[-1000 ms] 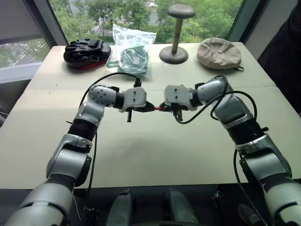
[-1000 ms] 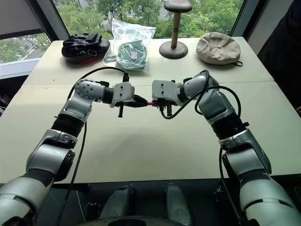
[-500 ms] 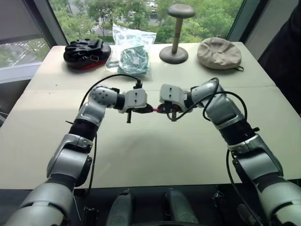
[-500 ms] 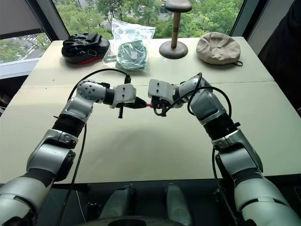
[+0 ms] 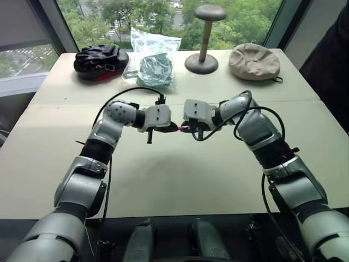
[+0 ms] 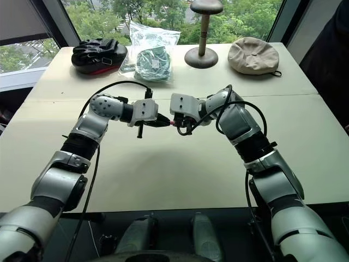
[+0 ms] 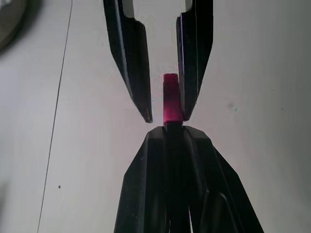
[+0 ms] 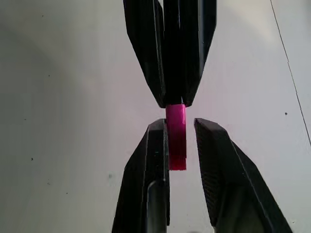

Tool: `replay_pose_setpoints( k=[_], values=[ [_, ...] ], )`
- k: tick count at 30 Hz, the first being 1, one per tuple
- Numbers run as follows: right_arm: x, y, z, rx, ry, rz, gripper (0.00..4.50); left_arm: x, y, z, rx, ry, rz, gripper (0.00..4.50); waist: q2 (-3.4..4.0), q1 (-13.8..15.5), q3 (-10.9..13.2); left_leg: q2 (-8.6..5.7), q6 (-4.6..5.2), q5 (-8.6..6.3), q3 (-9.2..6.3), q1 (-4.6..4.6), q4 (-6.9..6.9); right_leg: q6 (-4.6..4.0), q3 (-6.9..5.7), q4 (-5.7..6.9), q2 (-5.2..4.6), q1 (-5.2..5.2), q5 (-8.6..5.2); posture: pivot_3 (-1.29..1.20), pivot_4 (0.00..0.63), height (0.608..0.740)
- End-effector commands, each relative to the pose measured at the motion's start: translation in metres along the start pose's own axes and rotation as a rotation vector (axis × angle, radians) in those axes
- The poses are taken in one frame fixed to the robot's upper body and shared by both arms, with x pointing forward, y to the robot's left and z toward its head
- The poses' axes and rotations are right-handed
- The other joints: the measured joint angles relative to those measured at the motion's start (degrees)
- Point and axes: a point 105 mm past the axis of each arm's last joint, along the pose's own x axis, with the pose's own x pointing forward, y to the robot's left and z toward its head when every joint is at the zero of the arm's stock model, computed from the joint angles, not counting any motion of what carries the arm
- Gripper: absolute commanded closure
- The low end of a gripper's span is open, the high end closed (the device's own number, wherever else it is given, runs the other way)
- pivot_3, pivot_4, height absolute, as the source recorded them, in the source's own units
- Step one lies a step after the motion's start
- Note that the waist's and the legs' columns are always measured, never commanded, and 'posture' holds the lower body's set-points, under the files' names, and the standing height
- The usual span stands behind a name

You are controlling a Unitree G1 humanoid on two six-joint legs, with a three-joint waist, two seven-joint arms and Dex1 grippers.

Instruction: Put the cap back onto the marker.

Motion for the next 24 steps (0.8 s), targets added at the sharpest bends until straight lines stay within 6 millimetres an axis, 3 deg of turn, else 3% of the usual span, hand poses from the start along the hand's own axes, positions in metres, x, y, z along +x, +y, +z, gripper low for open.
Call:
replay_pose_setpoints(
  k=[1, 5, 12, 17, 24],
  values=[
    [-0.025, -0.03, 0.034, -0.123, -0.069, -0.15, 1.7, 0.007, -0.007, 0.006, 0.023, -0.036, -0.043, 4.5, 0.0, 0.0, 0.0, 0.0, 0.0, 0.0, 0.01, 0.0, 0.01, 0.0, 0.0, 0.01, -0.01, -0.01, 0.0, 0.0, 0.15, 0.74],
    [-0.035, -0.037, 0.031, -0.104, -0.071, -0.186, 1.7, -0.001, -0.005, -0.002, -0.015, -0.033, -0.001, 4.5, 0.03, -0.1, 0.0, 0.0, 0.0, 0.0, 0.02, 0.02, -0.01, 0.0, 0.01, 0.02, -0.01, -0.01, 0.0, 0.0, 0.15, 0.74],
    [-0.059, -0.045, 0.029, 0.098, -0.181, -0.226, 1.7, -0.013, 0.004, -0.021, -0.143, -0.038, 0.157, 4.5, 0.03, 0.1, 0.0, 0.01, 0.0, 0.0, -0.02, 0.0, -0.01, 0.0, 0.0, 0.02, -0.01, -0.01, 0.0, 0.0, 0.15, 0.74],
    [-0.077, -0.048, 0.017, 0.219, -0.206, -0.295, 1.7, -0.032, 0.028, -0.014, -0.345, -0.172, 0.394, 4.5, 0.03, 0.2, 0.0, 0.01, 0.01, 0.0, -0.03, -0.03, 0.0, 0.0, 0.0, 0.01, -0.08, -0.01, 0.0, 0.0, 0.15, 0.74],
    [-0.09, -0.047, -0.013, 0.346, -0.17, -0.406, 1.7, -0.075, 0.021, -0.005, -0.527, -0.138, 0.623, 4.5, 0.03, -0.2, 0.0, 0.12, 0.0, 0.0, -0.08, -0.03, -0.07, 0.0, 0.04, 0.01, -0.09, -0.05, 0.0, 0.0, 0.15, 0.74]
  ],
)
